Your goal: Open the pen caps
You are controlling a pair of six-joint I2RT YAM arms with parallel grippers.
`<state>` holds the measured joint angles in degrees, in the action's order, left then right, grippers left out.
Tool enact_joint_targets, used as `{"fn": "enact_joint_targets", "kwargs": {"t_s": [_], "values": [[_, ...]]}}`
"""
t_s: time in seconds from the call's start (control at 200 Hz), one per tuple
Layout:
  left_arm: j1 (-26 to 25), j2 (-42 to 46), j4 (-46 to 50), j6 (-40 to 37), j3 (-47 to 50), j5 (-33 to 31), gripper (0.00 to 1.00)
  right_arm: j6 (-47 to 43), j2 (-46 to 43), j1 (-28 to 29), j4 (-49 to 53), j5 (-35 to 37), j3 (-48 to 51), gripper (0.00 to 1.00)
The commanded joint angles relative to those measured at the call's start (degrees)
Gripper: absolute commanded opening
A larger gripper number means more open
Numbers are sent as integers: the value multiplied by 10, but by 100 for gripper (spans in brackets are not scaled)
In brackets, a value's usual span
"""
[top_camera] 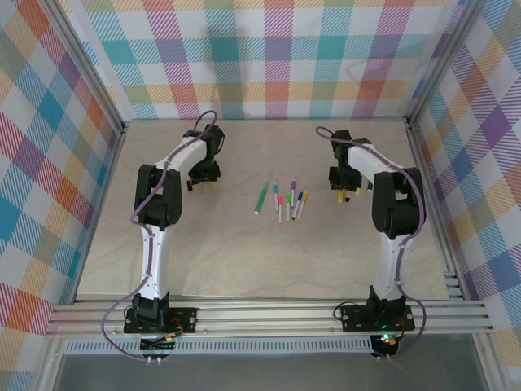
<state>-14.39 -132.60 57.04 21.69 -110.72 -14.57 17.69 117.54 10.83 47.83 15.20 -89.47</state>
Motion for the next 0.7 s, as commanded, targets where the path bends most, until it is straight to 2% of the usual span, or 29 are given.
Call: {"fn": "enact_joint_targets", "kwargs": {"t_s": [0.0,0.15,0.225,0.315,0.495,0.695], "values": [[-9,67,8,12,-6,-2,39,5,-85,9,13,-2,-2,37],[-39,127,4,18,3,-13,42,11,-176,42,-6,-15,50,40],[-63,155,-17,26,24,10,42,22,-223,58,-22,-25,93,41],[-96,169,-44,38,44,51,42,42,-274,68,-48,-70,151,43],[-156,140,-75,44,35,82,43,85,-347,74,-117,-168,247,50],[-186,80,-69,40,-6,83,43,91,-354,79,-120,-181,262,52]]}}
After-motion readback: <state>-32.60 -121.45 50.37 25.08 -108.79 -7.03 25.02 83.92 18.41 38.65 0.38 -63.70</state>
